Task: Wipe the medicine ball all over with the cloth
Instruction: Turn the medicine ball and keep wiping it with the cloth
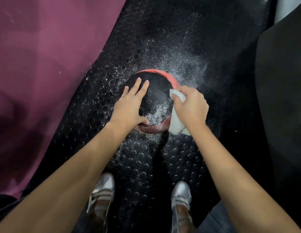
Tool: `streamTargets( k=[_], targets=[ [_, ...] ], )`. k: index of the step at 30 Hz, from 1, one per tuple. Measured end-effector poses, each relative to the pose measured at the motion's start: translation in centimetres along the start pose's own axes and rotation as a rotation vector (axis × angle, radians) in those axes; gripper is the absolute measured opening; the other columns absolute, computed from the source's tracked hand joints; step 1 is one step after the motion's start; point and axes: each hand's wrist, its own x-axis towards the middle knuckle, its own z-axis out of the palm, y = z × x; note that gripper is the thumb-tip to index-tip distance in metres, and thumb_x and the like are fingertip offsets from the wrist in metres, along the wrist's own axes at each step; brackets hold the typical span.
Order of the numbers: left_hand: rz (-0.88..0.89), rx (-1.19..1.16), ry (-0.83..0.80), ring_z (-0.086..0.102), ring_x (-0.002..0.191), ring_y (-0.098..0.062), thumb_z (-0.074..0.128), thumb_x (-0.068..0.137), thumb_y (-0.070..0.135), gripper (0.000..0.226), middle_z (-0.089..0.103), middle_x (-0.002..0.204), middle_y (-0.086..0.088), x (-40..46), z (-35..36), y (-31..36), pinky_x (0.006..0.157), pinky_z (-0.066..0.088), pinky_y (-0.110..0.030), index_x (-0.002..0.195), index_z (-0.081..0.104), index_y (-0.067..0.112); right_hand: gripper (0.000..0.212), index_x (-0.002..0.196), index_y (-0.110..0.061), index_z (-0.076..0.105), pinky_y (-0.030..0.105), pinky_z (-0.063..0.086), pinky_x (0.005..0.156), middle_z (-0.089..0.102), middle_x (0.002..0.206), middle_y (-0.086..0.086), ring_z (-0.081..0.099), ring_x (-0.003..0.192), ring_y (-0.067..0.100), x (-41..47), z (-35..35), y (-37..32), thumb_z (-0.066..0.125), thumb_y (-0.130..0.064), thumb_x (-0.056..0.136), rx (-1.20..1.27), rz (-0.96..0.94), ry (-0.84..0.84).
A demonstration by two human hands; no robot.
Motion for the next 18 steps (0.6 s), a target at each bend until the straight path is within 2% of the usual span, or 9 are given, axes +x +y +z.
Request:
streamTargets(
  k=[3, 8, 13, 18],
  targets=[
    [0.013, 0.038, 0.003, 0.003, 0.15, -0.03, 0.082, 0.069, 0.04, 0.126, -0.016, 0.161, 0.01, -0.2, 0.1, 0.4, 0.109, 0.037, -0.043, 0.153, -0.012, 0.033, 0.019, 0.096, -0.026, 0.07, 0.028, 0.038, 0.063, 0.067, 0.091, 0.002, 0.059, 0.079, 0.025, 1.7, 0.0, -0.3, 0.054, -0.02, 0.089, 0.008, 0.07, 0.027],
    [-0.006, 0.029, -0.007, 0.004, 0.15, -0.03, 0.084, 0.067, 0.038, 0.128, -0.014, 0.162, 0.009, 0.0, 0.0, 0.5, 0.109, 0.036, -0.045, 0.154, -0.01, 0.032, 0.02, 0.105, -0.029, 0.068, 0.027, 0.036, 0.063, 0.064, 0.091, 0.0, 0.056, 0.078, 0.021, 0.5, 0.0, -0.7, 0.054, -0.025, 0.091, -0.024, -0.024, -0.003],
    [0.008, 0.075, -0.007, 0.002, 0.149, -0.032, 0.081, 0.071, 0.04, 0.125, -0.017, 0.161, 0.009, -0.1, 0.4, 0.9, 0.106, 0.041, -0.045, 0.153, -0.013, 0.032, 0.022, 0.101, -0.028, 0.069, 0.027, 0.037, 0.065, 0.067, 0.095, 0.003, 0.061, 0.087, 0.027, 1.9, -0.5, -0.6, 0.052, -0.019, 0.09, -0.024, 0.069, 0.004],
    [-0.026, 0.031, -0.014, 0.003, 0.15, -0.031, 0.084, 0.069, 0.037, 0.127, -0.015, 0.162, 0.01, 0.0, 0.0, 0.8, 0.107, 0.04, -0.047, 0.153, -0.01, 0.032, 0.018, 0.1, -0.03, 0.069, 0.03, 0.042, 0.064, 0.065, 0.093, 0.001, 0.059, 0.082, 0.024, -0.5, 0.1, -0.9, 0.054, -0.026, 0.091, -0.048, -0.087, 0.009]
  ],
)
